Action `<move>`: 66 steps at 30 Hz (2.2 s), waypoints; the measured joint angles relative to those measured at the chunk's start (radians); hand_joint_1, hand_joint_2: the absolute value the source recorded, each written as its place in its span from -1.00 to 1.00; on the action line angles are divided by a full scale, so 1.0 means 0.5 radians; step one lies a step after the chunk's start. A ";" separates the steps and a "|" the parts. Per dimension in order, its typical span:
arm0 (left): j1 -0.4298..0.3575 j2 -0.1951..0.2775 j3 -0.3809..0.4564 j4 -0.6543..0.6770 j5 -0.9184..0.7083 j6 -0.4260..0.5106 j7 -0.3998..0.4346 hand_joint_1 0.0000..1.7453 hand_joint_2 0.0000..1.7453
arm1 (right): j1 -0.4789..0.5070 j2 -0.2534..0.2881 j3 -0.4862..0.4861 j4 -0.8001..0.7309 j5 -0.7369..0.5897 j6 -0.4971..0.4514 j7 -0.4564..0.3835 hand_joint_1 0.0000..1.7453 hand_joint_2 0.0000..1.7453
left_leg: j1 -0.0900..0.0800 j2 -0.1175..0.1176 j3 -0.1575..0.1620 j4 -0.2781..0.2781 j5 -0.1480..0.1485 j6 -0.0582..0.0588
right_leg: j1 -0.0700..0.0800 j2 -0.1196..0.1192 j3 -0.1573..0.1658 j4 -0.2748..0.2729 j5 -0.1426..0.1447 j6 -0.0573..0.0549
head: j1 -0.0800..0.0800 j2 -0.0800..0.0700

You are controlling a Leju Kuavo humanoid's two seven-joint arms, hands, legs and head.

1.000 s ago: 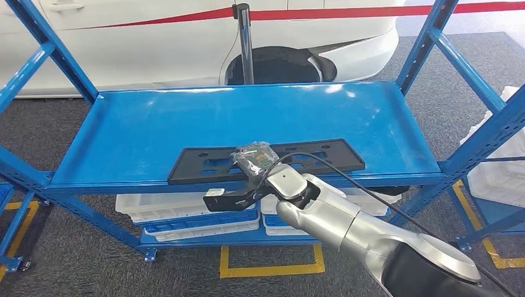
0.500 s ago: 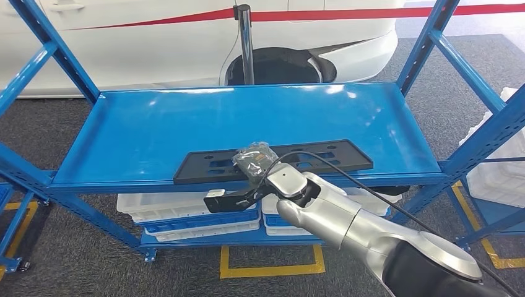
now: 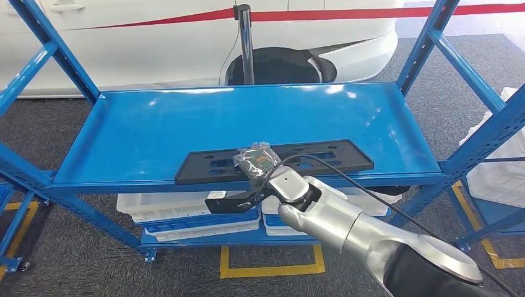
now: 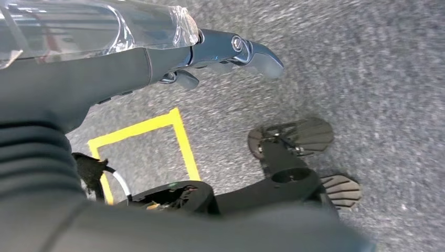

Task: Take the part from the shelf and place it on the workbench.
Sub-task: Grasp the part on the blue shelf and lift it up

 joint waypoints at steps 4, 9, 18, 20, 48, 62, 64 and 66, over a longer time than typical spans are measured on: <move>-0.001 0.000 -0.009 0.000 -0.019 0.053 -0.023 -1.00 1.00 | 0.021 -0.020 -0.001 -0.020 0.041 -0.011 0.015 1.00 1.00 | 0.000 0.000 0.000 0.000 0.000 0.000 | 0.000 0.000 0.000 0.000 0.000 0.000 | 0.000 0.000; -0.001 0.000 -0.011 0.000 -0.018 0.097 -0.030 -1.00 1.00 | 0.036 -0.042 -0.001 -0.048 0.068 -0.015 0.027 1.00 1.00 | 0.000 0.000 0.000 0.000 0.000 0.000 | 0.000 0.000 0.000 0.000 0.000 0.000 | 0.000 0.000; -0.001 -0.001 -0.012 0.000 -0.005 0.120 0.010 -1.00 1.00 | 0.093 -0.072 -0.002 -0.096 0.435 -0.309 0.102 1.00 1.00 | 0.000 0.000 0.000 0.000 0.000 0.000 | 0.000 0.000 0.000 0.000 0.000 0.000 | 0.000 0.000; -0.001 -0.001 -0.012 0.000 -0.002 0.126 0.020 -1.00 1.00 | 0.115 -0.080 -0.003 -0.116 0.611 -0.452 0.119 1.00 1.00 | 0.000 0.000 0.000 0.000 0.000 0.000 | 0.000 0.001 0.000 0.000 0.000 0.000 | 0.000 0.000; -0.007 -0.007 -0.012 0.000 -0.024 0.131 0.032 -1.00 1.00 | 0.265 -0.144 -0.137 -0.416 1.425 -0.699 0.114 1.00 1.00 | 0.000 0.001 0.000 0.000 0.000 0.000 | 0.000 0.001 -0.001 0.000 0.000 0.000 | 0.000 0.000; -0.009 -0.008 -0.013 0.000 -0.026 0.075 -0.008 -1.00 1.00 | 0.301 -0.169 -0.185 -0.509 1.474 -0.678 0.091 1.00 1.00 | -0.004 0.001 -0.006 0.012 -0.007 0.011 | -0.007 0.000 -0.002 -0.001 0.002 0.005 | 0.000 0.000; -0.009 -0.008 -0.014 0.000 -0.027 0.070 -0.008 -1.00 1.00 | 0.301 -0.174 -0.185 -0.510 1.475 -0.674 0.090 1.00 1.00 | -0.007 0.001 -0.009 0.016 -0.009 0.017 | -0.009 0.000 -0.001 -0.002 0.005 0.011 | 0.000 0.000; -0.009 -0.008 -0.016 0.000 -0.028 0.069 -0.008 -1.00 1.00 | 0.301 -0.177 -0.187 -0.513 1.475 -0.674 0.090 1.00 1.00 | -0.010 0.001 -0.009 0.014 -0.003 0.026 | -0.012 0.001 0.000 -0.006 0.012 0.022 | 0.000 0.000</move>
